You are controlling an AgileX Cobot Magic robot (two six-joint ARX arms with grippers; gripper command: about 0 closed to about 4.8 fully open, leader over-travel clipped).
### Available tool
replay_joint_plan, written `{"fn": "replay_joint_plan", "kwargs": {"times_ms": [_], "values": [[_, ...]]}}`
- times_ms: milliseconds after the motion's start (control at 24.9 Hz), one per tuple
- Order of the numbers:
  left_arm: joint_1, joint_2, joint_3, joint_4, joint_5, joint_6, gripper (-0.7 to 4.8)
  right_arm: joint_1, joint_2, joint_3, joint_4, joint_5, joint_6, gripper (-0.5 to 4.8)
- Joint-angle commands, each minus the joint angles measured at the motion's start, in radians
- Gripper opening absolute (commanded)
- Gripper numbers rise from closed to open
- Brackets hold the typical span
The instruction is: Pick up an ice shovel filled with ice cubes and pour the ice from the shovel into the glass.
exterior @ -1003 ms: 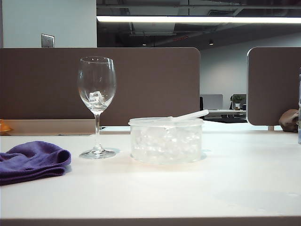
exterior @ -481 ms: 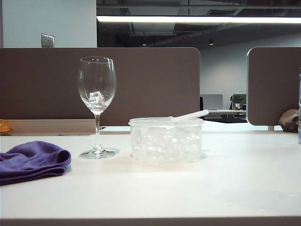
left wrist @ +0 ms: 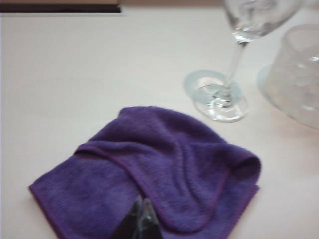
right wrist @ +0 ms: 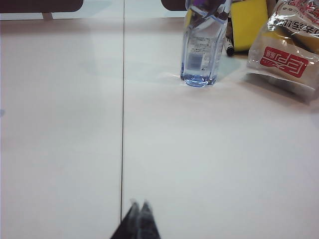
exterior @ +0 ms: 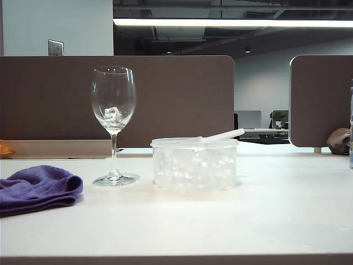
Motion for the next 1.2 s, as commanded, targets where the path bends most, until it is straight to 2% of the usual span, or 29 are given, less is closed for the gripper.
{"fn": "replay_joint_plan", "kwargs": {"times_ms": [40, 160, 361, 602, 1203], "values": [[-0.037, -0.005, 0.023, 0.039, 0.023, -0.023, -0.05, 0.000, 0.000, 0.000, 0.005, 0.006, -0.003, -0.05], [-0.063, -0.011, 0.045, 0.073, 0.066, -0.082, -0.05, 0.000, 0.000, 0.000, 0.005, 0.006, -0.003, -0.05], [-0.096, -0.021, 0.068, 0.082, 0.095, -0.123, -0.05, 0.000, 0.000, 0.000, 0.005, 0.006, -0.003, -0.05], [-0.114, -0.042, 0.069, 0.080, 0.280, -0.124, -0.05, 0.000, 0.000, 0.000, 0.005, 0.006, -0.003, -0.05], [-0.114, -0.042, 0.069, 0.077, 0.304, -0.123, -0.05, 0.000, 0.000, 0.000, 0.005, 0.006, -0.003, -0.05]]}}
